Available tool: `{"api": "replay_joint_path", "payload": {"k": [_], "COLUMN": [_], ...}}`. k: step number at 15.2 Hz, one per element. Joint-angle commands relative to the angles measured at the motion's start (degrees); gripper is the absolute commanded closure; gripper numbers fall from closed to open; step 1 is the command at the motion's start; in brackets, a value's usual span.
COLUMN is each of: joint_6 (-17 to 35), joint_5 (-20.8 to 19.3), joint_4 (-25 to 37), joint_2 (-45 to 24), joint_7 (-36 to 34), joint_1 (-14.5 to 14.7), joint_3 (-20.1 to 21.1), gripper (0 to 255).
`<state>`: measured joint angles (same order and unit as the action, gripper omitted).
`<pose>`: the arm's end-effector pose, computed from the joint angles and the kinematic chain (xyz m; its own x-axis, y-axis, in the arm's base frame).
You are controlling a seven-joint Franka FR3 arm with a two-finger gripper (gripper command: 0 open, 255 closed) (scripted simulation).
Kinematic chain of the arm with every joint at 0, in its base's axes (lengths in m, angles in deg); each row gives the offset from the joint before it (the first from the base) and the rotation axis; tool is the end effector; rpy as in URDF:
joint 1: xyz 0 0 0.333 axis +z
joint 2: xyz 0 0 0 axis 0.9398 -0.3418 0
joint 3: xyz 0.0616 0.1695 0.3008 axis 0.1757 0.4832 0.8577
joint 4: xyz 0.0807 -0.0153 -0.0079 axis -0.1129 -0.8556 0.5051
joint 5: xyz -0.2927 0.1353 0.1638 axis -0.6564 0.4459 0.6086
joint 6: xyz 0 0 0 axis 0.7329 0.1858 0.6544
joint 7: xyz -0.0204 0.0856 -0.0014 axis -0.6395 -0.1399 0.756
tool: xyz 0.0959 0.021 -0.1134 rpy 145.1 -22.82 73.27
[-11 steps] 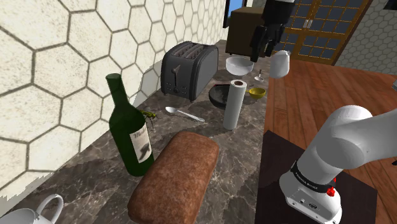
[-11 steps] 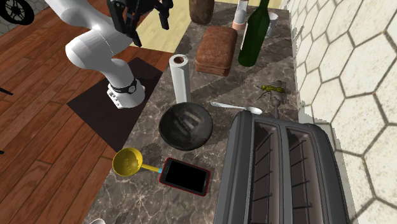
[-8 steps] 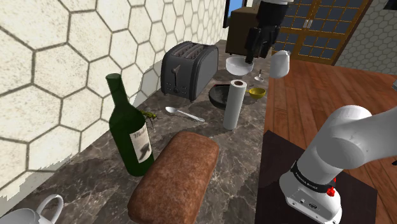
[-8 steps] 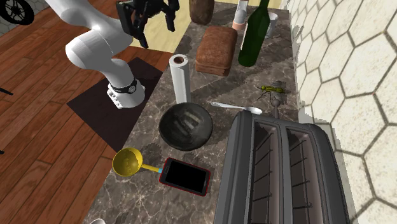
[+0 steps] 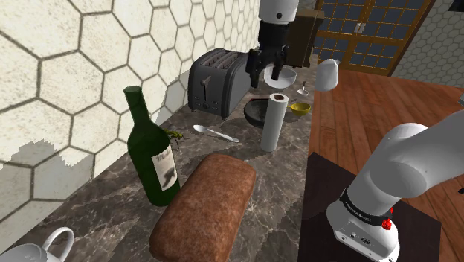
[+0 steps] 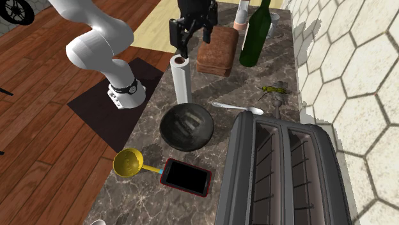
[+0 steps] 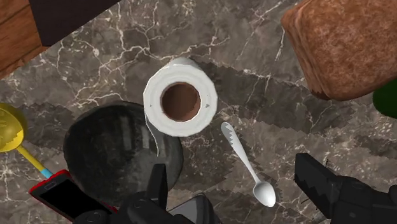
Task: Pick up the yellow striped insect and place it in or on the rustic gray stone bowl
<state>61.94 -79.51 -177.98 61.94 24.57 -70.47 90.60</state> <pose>0.3324 0.0924 0.5726 0.9968 -0.0774 0.0221 -0.0774 -0.9970 0.0028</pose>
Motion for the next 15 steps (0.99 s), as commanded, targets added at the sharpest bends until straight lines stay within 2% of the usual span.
{"api": "replay_joint_path", "payload": {"k": [1, 8, 15], "joint_6": [1.70, 6.44, 8.15], "joint_5": [0.14, -1.83, -7.24], "joint_4": [1.49, 9.67, 21.78], "joint_2": [-3.59, -18.45, -35.21], "joint_7": [-2.47, -11.63, -21.28], "joint_1": [0.01, 0.11, 1.78], "joint_3": [1.81, 7.66, 11.41], "gripper": [0, 0, 0]}}
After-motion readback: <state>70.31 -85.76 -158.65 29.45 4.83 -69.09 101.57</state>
